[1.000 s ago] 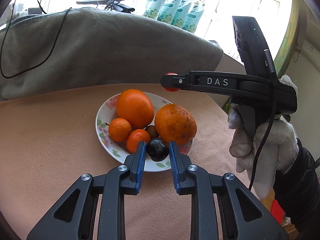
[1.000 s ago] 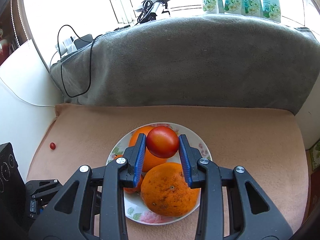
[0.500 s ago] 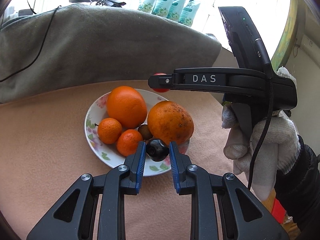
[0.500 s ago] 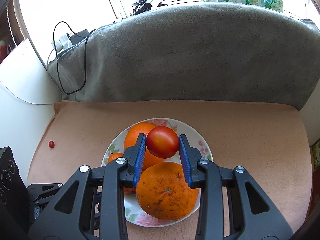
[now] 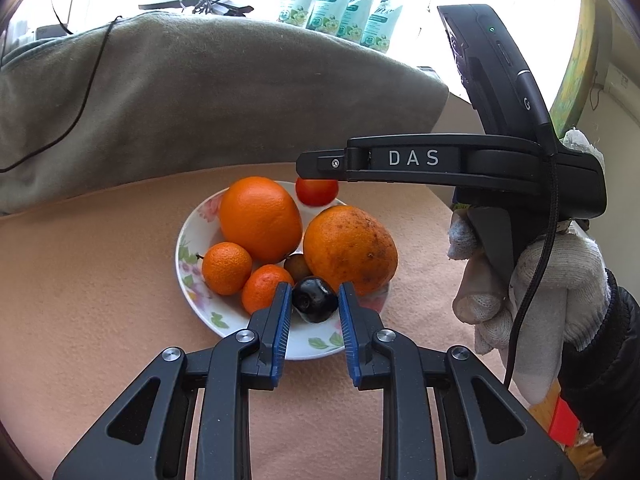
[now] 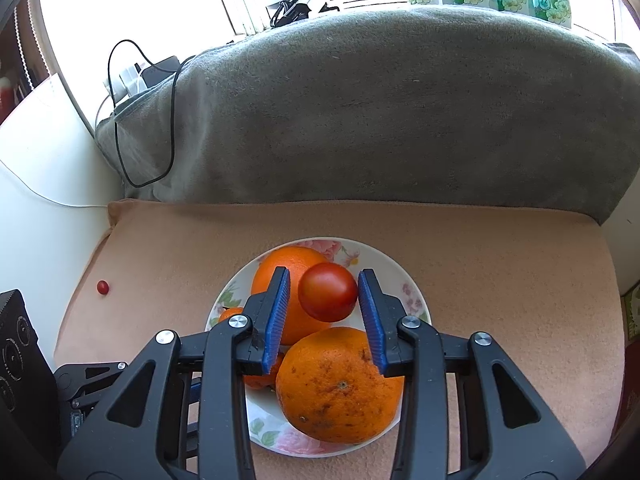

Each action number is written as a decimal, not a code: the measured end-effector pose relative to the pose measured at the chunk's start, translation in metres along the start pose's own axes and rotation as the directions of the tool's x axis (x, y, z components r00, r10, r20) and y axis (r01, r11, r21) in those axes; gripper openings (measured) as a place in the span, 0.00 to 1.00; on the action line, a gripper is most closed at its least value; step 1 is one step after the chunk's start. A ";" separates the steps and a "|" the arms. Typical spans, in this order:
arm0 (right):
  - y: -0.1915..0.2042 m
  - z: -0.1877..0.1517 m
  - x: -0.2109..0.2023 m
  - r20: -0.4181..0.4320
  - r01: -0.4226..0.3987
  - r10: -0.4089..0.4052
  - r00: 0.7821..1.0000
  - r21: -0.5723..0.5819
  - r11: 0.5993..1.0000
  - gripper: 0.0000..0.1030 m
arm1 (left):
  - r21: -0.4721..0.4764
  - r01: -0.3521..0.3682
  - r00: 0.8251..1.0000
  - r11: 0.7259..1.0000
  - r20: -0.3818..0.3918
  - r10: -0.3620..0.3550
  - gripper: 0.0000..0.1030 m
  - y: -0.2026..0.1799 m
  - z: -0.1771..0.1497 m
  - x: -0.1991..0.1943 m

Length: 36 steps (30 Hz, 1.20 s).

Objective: Organize fruits
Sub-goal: 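Open both tools, dropping the black fruit and tomato onto the plate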

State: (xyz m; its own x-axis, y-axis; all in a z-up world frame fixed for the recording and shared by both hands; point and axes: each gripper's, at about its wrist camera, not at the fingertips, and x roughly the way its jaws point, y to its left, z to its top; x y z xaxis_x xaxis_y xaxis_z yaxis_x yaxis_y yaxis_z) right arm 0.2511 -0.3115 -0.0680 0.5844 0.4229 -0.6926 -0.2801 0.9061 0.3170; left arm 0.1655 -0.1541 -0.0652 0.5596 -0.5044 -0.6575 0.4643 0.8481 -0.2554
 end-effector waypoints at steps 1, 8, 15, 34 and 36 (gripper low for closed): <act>0.000 0.000 -0.001 0.003 -0.002 0.002 1.000 0.003 1.000 0.46 | 0.002 -0.003 1.000 1.000 0.000 0.003 0.22 0.000 0.000 0.001; 0.003 0.000 -0.006 0.021 -0.007 0.007 1.000 0.001 1.000 0.60 | 0.019 -0.015 1.000 1.000 0.007 0.015 0.35 -0.005 0.002 0.002; 0.007 0.000 -0.012 0.035 0.002 -0.002 0.999 -0.010 1.000 0.73 | 0.027 -0.041 0.999 0.999 0.017 0.041 0.67 -0.007 0.002 -0.001; 0.014 -0.004 -0.034 0.077 0.004 -0.004 0.997 0.005 1.000 0.87 | 0.006 -0.094 0.995 0.996 0.034 0.094 0.77 -0.004 0.000 -0.020; 0.015 -0.005 -0.036 0.082 0.004 -0.004 0.997 0.006 1.000 0.87 | 0.008 -0.098 0.995 0.995 0.035 0.097 0.78 -0.005 0.000 -0.022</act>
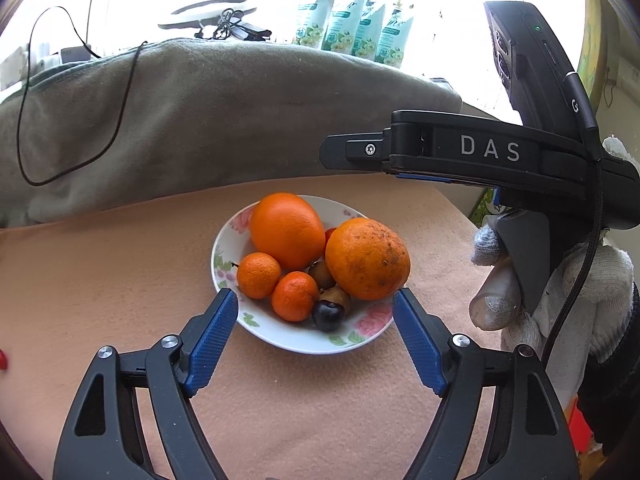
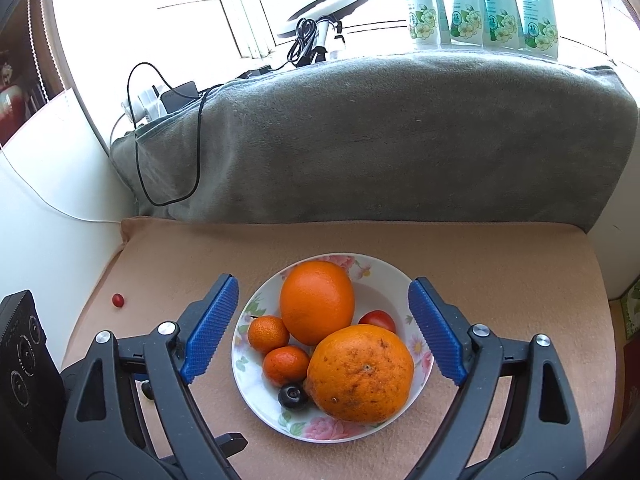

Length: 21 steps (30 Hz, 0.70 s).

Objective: Organize fruits
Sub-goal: 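Open both tools, dropping the black fruit and tomato onto the plate, then move the left tool to the red cherry tomato while the right tool approaches the black fruit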

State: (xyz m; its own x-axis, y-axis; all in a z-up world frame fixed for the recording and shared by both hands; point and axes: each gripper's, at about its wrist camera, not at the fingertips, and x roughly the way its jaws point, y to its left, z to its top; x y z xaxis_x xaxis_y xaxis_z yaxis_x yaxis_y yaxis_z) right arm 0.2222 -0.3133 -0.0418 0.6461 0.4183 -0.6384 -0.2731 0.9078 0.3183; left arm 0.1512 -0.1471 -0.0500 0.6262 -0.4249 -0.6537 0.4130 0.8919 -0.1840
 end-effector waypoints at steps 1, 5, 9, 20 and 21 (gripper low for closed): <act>0.000 0.000 -0.001 0.003 -0.002 0.002 1.000 0.000 1.000 0.87 | 0.000 -0.003 1.000 1.000 0.002 0.003 0.78 0.000 0.000 -0.001; 0.002 -0.002 -0.007 0.021 -0.013 0.013 1.000 0.008 1.000 0.87 | -0.001 -0.009 1.000 1.000 0.012 0.009 0.78 0.000 -0.002 -0.006; 0.007 -0.006 -0.015 0.044 -0.003 0.003 0.999 -0.002 1.000 0.87 | -0.003 -0.018 1.000 1.000 0.025 0.018 0.78 0.002 -0.005 -0.012; 0.022 -0.019 -0.044 0.140 -0.004 0.003 0.990 0.011 1.000 0.87 | -0.041 -0.037 0.998 0.998 0.059 0.039 0.78 0.022 -0.014 -0.037; 0.023 -0.020 -0.046 0.143 -0.005 0.003 0.990 0.012 1.000 0.87 | -0.047 -0.040 0.997 0.998 0.062 0.043 0.78 0.025 -0.015 -0.040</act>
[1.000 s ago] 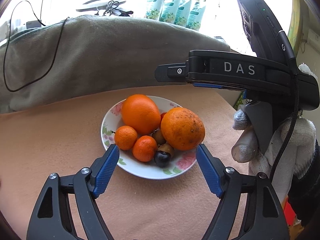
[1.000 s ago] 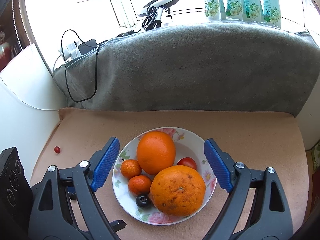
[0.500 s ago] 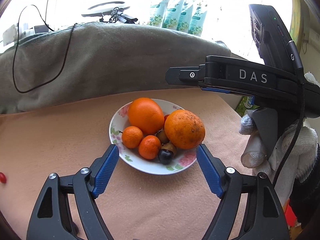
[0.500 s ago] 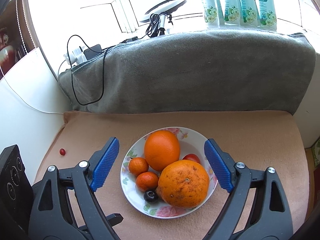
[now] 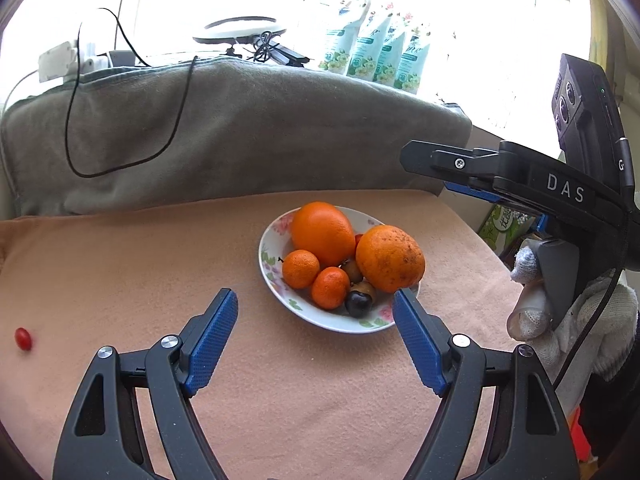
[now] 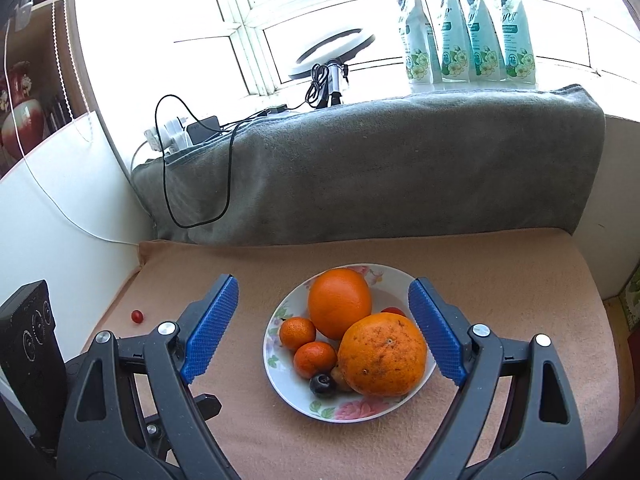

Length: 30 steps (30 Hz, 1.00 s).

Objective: Organize fruits
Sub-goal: 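Move the left tool to the red cherry tomato while the right tool approaches the black fruit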

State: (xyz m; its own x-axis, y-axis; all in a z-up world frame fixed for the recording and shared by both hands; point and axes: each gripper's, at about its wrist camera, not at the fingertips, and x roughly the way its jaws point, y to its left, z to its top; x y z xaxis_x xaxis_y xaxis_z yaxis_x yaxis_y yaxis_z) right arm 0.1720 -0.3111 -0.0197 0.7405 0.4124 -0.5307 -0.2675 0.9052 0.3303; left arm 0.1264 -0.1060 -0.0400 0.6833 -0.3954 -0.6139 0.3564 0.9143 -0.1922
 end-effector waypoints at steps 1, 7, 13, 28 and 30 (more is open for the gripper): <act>0.001 -0.001 -0.002 0.002 0.000 0.000 1.000 0.001 1.000 0.87 | -0.003 -0.007 1.000 1.000 0.004 0.007 0.78 0.003 -0.001 -0.003; 0.011 -0.008 -0.012 0.015 -0.002 0.002 1.000 0.013 1.000 0.87 | -0.031 -0.056 0.998 0.998 0.021 0.056 0.78 0.025 -0.006 -0.018; 0.028 -0.022 -0.013 -0.014 -0.038 0.038 0.999 0.005 0.999 0.87 | -0.071 -0.118 0.992 0.991 0.027 0.120 0.77 0.054 -0.014 -0.030; 0.083 -0.062 -0.003 -0.068 -0.122 0.116 0.991 -0.079 0.989 0.87 | -0.169 -0.253 0.965 0.952 0.020 0.260 0.77 0.123 -0.041 -0.061; 0.088 -0.067 0.000 -0.079 -0.131 0.124 0.989 -0.081 0.988 0.87 | -0.188 -0.272 0.960 0.944 0.016 0.280 0.77 0.134 -0.045 -0.065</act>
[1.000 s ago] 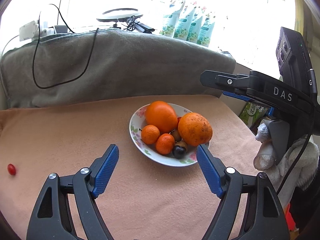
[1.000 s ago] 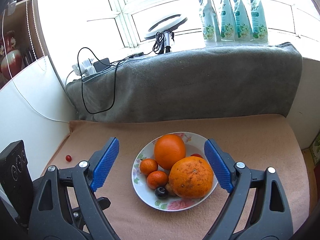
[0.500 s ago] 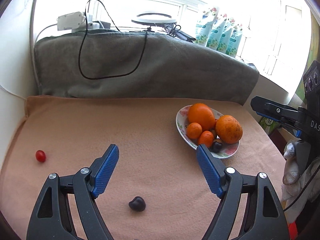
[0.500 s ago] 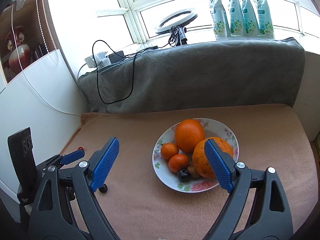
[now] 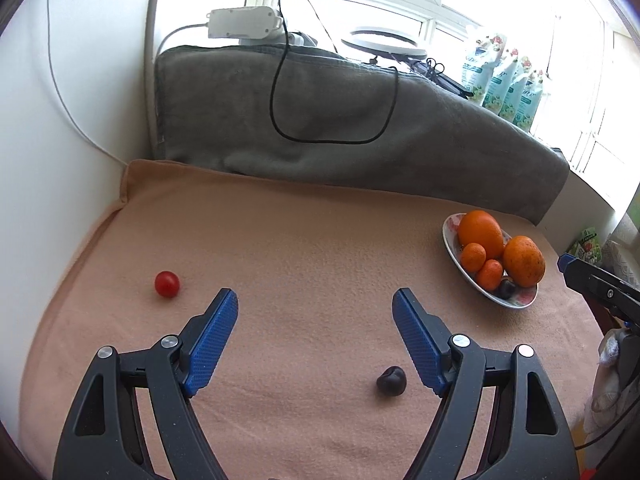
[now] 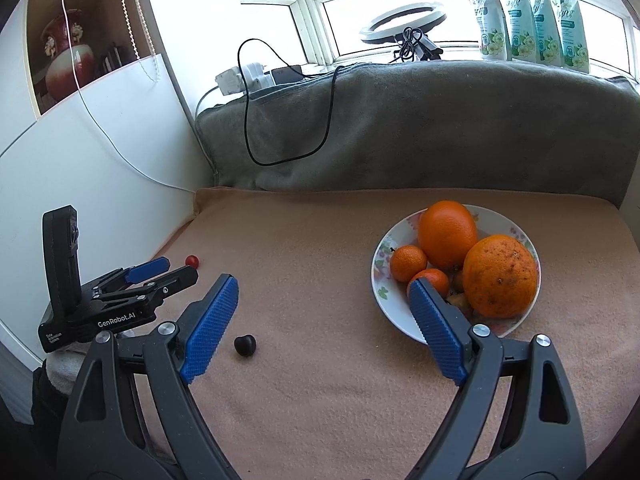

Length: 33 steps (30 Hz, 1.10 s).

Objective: Organize fruits
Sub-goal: 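Move the left tool to the red cherry tomato while the right tool approaches the black fruit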

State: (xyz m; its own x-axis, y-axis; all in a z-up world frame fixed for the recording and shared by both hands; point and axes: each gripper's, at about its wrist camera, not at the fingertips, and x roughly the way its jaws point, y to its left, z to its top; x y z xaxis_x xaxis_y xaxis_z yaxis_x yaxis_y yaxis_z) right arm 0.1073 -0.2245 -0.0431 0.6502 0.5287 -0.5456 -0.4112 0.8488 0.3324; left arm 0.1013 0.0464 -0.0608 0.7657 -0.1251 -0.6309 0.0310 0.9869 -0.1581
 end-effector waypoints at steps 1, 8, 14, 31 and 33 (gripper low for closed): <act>0.002 -0.002 0.002 -0.004 -0.004 0.004 1.000 0.000 1.000 0.87 | -0.009 -0.009 1.000 1.000 0.001 0.009 0.77 0.006 -0.001 -0.001; 0.022 -0.012 0.018 -0.043 -0.028 0.027 0.999 -0.026 0.999 0.87 | -0.057 -0.057 0.998 0.997 -0.002 0.057 0.77 0.042 -0.010 -0.002; 0.040 -0.023 0.034 -0.083 -0.042 0.037 0.996 -0.058 0.997 0.87 | -0.086 -0.083 0.997 0.993 -0.015 0.082 0.77 0.066 -0.014 0.003; 0.070 -0.047 0.082 -0.212 -0.074 0.049 0.976 -0.114 0.991 0.57 | -0.138 -0.084 0.994 0.987 -0.077 0.074 0.51 0.103 -0.011 0.037; 0.072 -0.049 0.087 -0.224 -0.080 0.051 0.973 -0.120 0.990 0.53 | -0.138 -0.088 0.993 0.987 -0.085 0.077 0.48 0.105 -0.010 0.042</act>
State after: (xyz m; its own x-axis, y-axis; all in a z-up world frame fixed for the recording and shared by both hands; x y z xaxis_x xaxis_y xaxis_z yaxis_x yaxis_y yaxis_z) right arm 0.1032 -0.1179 -0.1041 0.4685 0.5563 -0.6863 -0.5357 0.7966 0.2800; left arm 0.1306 0.1435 -0.1115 0.7083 -0.0572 -0.7036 -0.1252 0.9707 -0.2050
